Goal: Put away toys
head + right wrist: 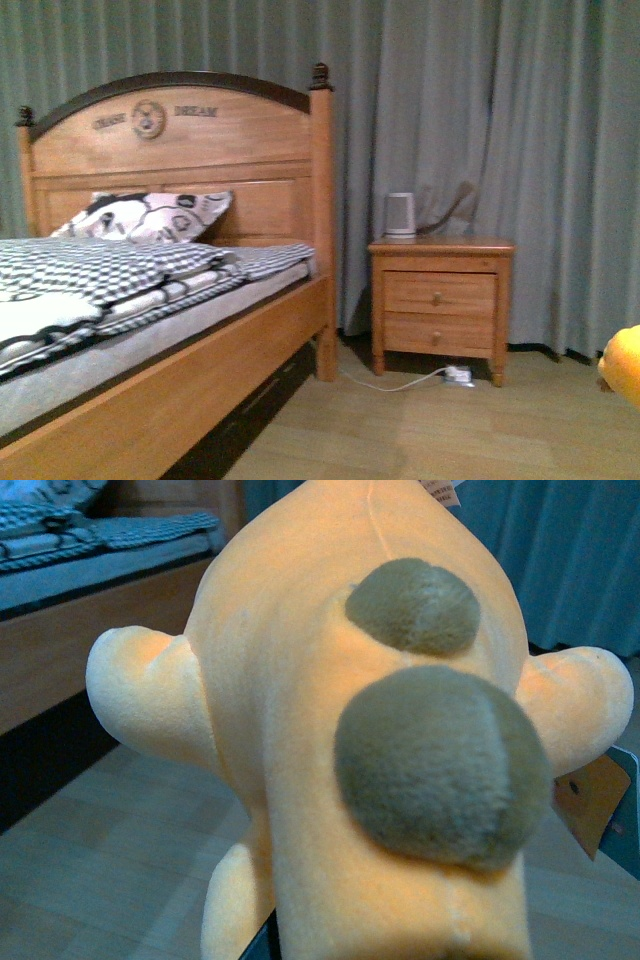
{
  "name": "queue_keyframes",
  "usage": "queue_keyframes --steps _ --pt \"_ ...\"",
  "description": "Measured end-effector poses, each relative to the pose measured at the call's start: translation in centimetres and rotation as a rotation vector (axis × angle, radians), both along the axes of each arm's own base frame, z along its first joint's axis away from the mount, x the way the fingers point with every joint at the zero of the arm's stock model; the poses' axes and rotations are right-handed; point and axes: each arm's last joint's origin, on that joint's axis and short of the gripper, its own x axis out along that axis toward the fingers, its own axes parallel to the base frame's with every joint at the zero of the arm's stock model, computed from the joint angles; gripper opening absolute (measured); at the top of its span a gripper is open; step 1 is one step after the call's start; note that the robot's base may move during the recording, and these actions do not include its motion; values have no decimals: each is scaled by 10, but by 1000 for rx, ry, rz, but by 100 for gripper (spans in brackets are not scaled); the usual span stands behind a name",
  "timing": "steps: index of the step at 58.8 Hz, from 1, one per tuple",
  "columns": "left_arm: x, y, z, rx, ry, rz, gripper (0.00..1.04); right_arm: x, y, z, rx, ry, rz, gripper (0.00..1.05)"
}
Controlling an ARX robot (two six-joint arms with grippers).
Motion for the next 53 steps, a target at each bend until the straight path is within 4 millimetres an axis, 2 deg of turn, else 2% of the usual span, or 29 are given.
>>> queue_keyframes --steps 53 --pt "0 0 0 2 0 -1 98 0 0 0 0 -1 4 7"
